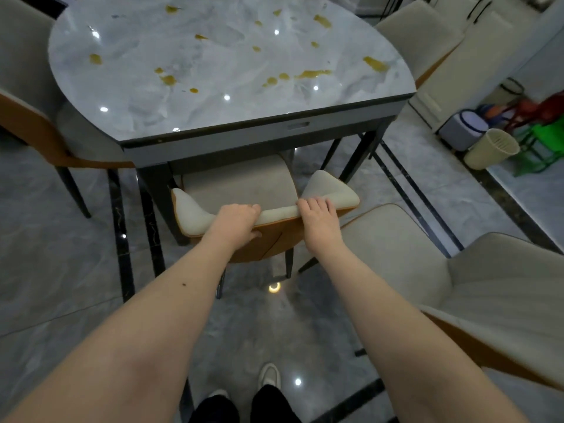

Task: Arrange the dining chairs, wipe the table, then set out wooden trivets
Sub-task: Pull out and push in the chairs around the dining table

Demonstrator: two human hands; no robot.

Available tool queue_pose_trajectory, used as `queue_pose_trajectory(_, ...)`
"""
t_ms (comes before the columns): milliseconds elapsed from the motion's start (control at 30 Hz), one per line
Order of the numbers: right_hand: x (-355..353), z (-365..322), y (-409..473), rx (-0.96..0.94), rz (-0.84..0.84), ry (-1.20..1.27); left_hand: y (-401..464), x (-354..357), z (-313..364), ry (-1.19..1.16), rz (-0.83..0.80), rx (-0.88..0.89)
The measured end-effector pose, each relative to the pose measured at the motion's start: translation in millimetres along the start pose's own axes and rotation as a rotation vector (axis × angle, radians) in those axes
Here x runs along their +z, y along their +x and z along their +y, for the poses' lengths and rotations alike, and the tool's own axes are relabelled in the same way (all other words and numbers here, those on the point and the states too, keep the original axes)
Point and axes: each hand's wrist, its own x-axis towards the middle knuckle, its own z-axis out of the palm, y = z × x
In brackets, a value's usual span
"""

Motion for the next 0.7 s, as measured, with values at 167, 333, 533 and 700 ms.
queue_pose_trajectory(167, -3.1, 4.7, -40.4, 0.053, 0.027, 0.077, -9.9, -1.5, 24.9, -0.104, 0.057, -0.018)
queue_pose_trajectory(333, -13.8, 31.9, -85.0, 0.186, -0.036, 0.098, -10.8, -15.2, 81.9, -0.229, 0.219, 0.121)
queue_pose_trajectory(533, -33.6, 124.9, -162.1, 0.365, 0.012, 0.074, 0.6, -33.9, 196.4, -0.255, 0.065, 0.331)
queue_pose_trajectory(700, -47.5, 215.0, -239.0, 0.494, 0.076, 0.023, 5.1, -25.4, 321.1, -0.35, 0.076, 0.389)
